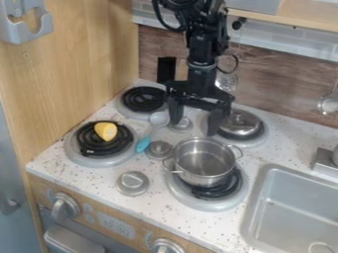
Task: Put the yellow object inside the silver cookware
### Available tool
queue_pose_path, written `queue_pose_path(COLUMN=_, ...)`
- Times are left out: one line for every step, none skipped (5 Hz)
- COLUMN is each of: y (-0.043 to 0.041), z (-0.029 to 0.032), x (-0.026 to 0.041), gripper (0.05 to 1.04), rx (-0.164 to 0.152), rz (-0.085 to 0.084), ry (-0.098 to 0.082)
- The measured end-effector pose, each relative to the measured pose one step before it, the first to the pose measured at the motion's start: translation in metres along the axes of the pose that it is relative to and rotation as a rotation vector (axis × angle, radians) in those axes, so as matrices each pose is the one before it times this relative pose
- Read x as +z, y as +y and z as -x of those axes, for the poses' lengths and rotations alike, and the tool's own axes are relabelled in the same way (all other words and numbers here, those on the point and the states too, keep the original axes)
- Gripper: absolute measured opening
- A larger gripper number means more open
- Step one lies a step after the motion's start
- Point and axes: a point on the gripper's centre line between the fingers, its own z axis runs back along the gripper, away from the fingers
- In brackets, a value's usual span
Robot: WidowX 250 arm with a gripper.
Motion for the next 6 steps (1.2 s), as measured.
queue_pose_path(y=0.00045, z=0.00780, x=-0.01266, gripper=0.999, rx=0.0024, rz=-0.0035, ry=0.0413)
queue_pose_path(y=0.02317, z=0.00618, x=-0.00043, gripper=0.999, rx=0.0729, rz=-0.0079, ry=0.0064)
queue_pose_path(y=0.05124, z=-0.00074, x=0.01699, gripper=0.999, rx=0.1727, rz=-0.0328, ry=-0.0408)
queue_pose_path(y=0.03299, z=0.00050, x=0.00068, gripper=0.999, rx=0.1336, rz=-0.0212, ry=-0.0014)
queue_pose_path(y=0.02089, z=-0.00383, x=-0.00355, gripper=0.999, rx=0.0966, rz=-0.0153, ry=0.0043)
queue_pose_path(y=0.01164, z=-0.00929, x=-0.01815, gripper=0.999, rx=0.0772, rz=-0.0153, ry=0.0235)
